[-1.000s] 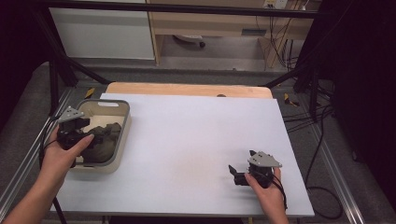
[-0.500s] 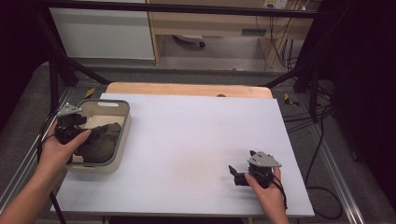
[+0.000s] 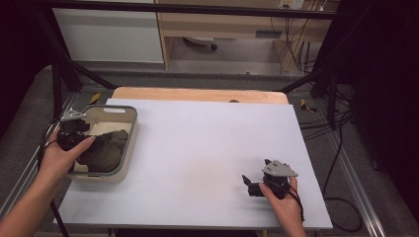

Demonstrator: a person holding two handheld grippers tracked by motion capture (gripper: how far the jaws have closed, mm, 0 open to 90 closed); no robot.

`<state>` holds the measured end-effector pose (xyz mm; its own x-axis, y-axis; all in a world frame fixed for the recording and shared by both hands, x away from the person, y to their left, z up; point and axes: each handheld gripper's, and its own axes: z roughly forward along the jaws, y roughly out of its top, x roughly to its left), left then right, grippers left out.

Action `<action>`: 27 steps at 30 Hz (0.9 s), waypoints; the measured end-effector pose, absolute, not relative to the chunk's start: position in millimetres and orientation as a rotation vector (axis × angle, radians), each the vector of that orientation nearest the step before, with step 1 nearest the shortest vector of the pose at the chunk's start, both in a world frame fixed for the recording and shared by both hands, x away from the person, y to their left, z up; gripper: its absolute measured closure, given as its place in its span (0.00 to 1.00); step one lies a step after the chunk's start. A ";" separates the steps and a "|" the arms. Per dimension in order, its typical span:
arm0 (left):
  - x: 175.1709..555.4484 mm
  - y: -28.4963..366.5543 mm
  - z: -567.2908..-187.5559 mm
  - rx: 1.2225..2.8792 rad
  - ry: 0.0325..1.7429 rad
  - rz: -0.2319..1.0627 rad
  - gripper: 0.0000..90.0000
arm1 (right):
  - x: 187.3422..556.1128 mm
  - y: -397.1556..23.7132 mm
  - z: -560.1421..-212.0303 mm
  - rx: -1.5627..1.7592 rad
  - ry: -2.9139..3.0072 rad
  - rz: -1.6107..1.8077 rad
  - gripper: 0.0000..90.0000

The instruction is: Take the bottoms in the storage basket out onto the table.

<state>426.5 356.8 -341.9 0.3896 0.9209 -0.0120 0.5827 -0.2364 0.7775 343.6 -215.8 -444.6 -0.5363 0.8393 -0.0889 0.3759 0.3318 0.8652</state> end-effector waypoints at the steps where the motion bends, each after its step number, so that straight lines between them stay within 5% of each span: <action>1: 427.4 358.3 -342.2 1.935 1.294 0.600 0.08 | 343.6 -215.8 -444.6 1.063 2.065 1.133 0.03; 27: 436.9 355.7 -344.6 1.954 1.285 0.477 0.08 | 345.0 -217.7 -445.4 1.081 2.065 1.132 0.03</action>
